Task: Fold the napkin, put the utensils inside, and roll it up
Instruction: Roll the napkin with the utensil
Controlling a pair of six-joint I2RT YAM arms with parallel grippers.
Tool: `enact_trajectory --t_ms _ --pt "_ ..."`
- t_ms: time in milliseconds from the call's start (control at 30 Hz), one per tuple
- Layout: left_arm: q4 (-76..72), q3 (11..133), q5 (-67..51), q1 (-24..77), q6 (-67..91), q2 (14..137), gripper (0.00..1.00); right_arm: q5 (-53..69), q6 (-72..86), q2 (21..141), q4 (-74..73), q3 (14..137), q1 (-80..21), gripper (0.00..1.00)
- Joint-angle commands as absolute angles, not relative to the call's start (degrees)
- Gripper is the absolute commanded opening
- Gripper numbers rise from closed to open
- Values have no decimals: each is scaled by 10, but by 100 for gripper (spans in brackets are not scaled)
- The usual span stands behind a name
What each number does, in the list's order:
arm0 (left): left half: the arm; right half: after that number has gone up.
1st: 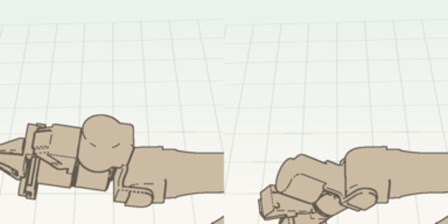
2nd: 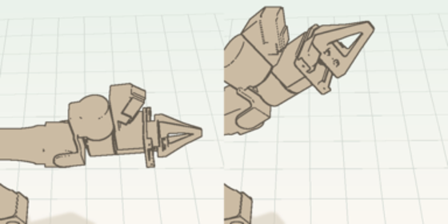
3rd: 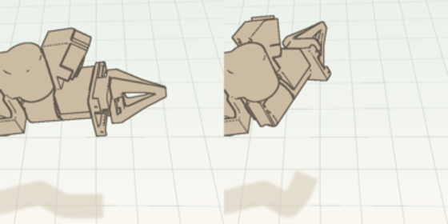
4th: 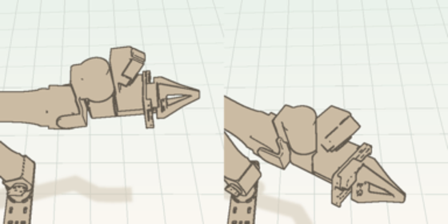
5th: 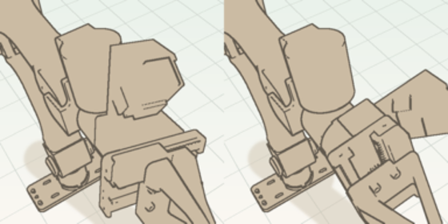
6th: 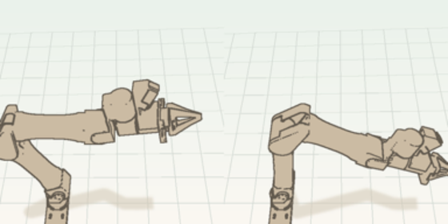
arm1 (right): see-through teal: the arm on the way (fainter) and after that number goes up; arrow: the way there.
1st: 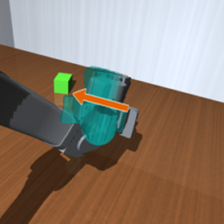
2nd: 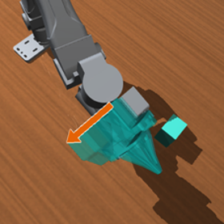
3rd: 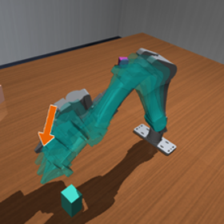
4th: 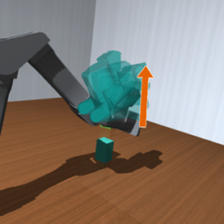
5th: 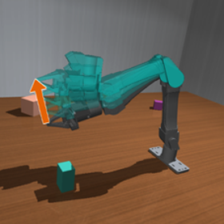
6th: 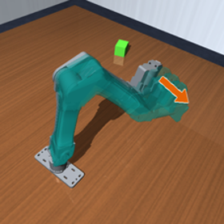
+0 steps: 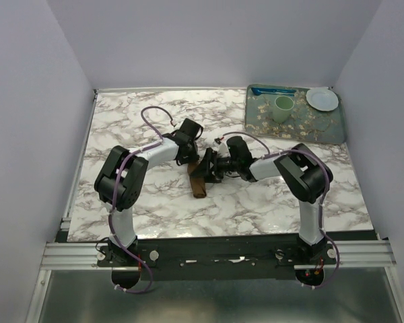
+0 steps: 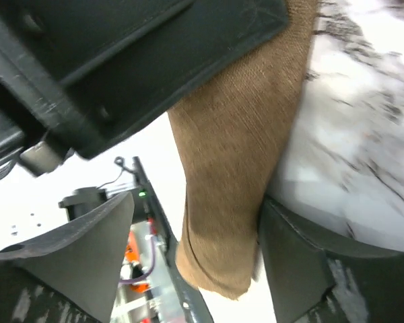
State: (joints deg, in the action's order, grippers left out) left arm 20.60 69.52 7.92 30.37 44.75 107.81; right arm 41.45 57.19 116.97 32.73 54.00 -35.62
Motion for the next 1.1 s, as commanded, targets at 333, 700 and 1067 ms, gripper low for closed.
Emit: enact_trajectory --t_ms 333,700,1067 --pt "311 809 209 312 283 1172 37 231 287 934 -46 489 -281 86" --pt "332 978 374 314 61 1294 37 235 267 882 -60 451 -259 88" --pt "323 1077 338 293 -35 1348 49 237 261 876 -59 432 -258 88"
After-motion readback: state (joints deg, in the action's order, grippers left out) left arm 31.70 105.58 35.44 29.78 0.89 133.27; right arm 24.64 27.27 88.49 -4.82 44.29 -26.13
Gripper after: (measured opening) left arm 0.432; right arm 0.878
